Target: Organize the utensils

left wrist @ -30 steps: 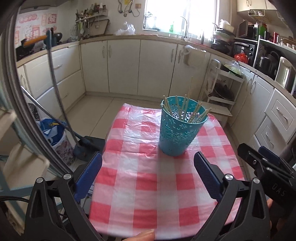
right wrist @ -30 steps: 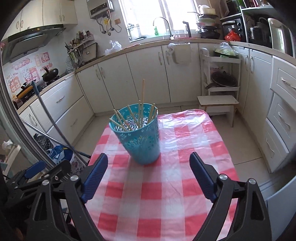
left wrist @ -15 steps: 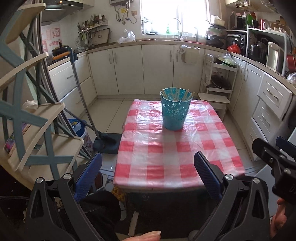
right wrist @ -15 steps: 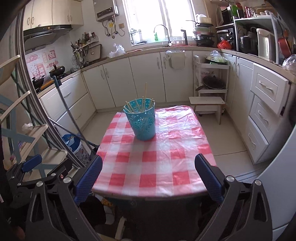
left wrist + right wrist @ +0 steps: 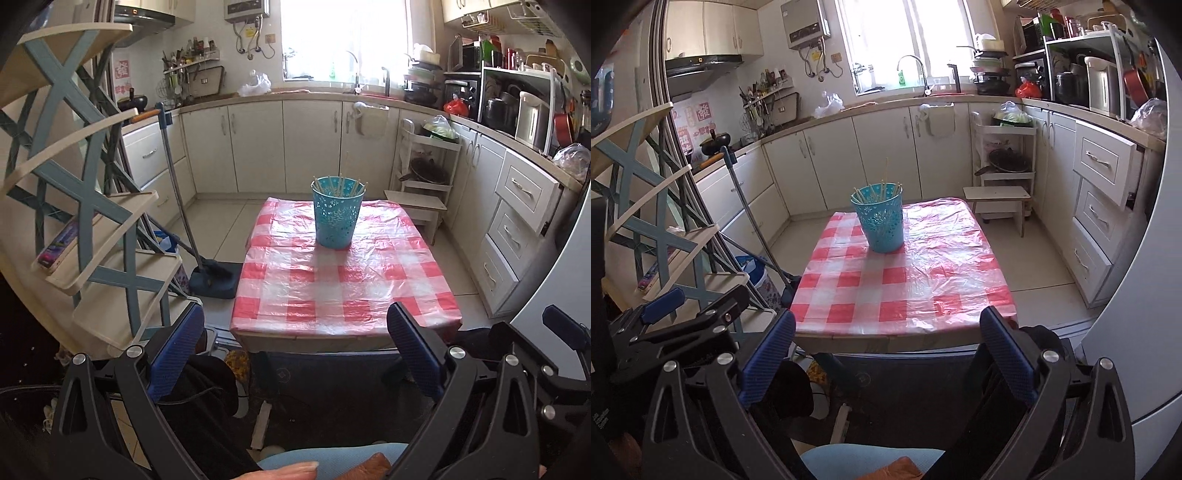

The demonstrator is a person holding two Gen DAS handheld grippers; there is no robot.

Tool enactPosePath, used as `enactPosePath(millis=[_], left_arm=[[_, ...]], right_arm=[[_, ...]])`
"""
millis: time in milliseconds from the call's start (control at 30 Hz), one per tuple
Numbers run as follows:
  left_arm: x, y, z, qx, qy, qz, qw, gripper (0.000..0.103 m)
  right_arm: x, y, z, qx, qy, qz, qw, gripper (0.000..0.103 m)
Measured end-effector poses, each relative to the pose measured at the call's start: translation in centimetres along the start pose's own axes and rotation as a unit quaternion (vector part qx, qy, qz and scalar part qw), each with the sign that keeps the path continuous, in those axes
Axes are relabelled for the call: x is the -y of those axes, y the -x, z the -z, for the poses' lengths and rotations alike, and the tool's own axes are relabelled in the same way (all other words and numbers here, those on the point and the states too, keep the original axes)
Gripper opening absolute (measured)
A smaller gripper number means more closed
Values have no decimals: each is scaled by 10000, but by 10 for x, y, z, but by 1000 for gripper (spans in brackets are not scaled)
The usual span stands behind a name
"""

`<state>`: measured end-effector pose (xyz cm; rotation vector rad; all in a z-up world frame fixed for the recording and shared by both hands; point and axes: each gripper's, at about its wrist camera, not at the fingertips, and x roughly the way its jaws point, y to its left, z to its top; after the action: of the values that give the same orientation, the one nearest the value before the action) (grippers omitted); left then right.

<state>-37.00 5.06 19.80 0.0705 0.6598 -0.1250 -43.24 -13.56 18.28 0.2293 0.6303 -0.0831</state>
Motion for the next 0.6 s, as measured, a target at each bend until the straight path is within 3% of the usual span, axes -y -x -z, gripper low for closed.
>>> enactPosePath(millis=[600], left_arm=[[-6,36,3,259,76,-69,9996,95]], right_arm=[[-5,36,4,341,107,-129,9993,96]])
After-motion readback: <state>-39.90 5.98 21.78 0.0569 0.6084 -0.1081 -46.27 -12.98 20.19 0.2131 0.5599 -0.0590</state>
